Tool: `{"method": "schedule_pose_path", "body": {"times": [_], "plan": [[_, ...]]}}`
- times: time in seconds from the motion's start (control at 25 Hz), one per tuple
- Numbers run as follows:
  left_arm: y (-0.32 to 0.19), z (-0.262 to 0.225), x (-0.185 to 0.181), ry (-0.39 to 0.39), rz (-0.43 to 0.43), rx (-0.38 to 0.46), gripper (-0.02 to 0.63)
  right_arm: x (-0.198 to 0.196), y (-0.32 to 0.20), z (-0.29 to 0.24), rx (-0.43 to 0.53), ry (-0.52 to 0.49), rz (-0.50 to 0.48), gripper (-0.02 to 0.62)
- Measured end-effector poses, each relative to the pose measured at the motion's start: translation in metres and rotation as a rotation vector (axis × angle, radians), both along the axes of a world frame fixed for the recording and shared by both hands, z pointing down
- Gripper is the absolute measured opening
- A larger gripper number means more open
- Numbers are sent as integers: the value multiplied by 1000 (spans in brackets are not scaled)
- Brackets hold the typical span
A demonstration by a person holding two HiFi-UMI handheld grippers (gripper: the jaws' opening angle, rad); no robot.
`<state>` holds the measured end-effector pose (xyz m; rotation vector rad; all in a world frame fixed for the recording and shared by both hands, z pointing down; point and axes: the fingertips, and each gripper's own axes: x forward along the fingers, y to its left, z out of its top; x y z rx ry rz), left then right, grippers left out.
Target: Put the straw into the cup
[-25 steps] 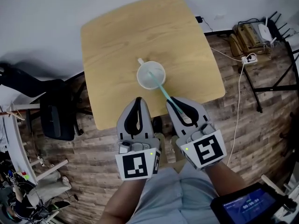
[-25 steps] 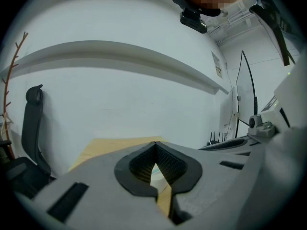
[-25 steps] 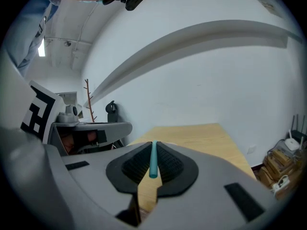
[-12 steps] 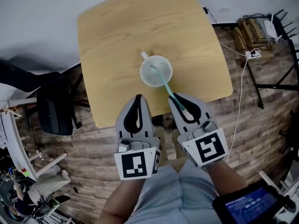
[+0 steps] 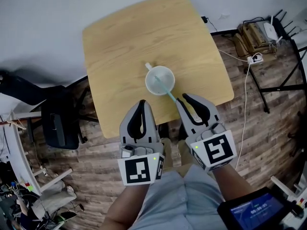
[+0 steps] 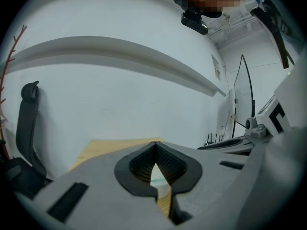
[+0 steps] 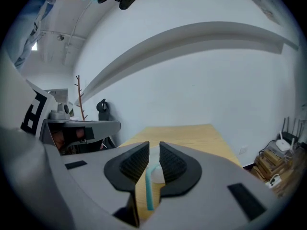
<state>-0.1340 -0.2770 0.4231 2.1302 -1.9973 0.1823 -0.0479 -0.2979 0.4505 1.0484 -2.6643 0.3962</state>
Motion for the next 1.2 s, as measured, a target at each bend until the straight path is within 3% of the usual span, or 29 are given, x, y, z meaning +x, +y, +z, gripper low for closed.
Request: {"method": "schedule_pose_path", "body": {"times": [0.4,0.68,1.2], "plan": [[6,-91,16,-38,87,184,-3,4,0,-100,191,-83,74,58],[11,-136,25,-57,133,287,-3,-2,2,-154,318,-115,107,8],[9,-169,16,-66,132,372,-3,-8,2,-177,378,-115,108,0]]}}
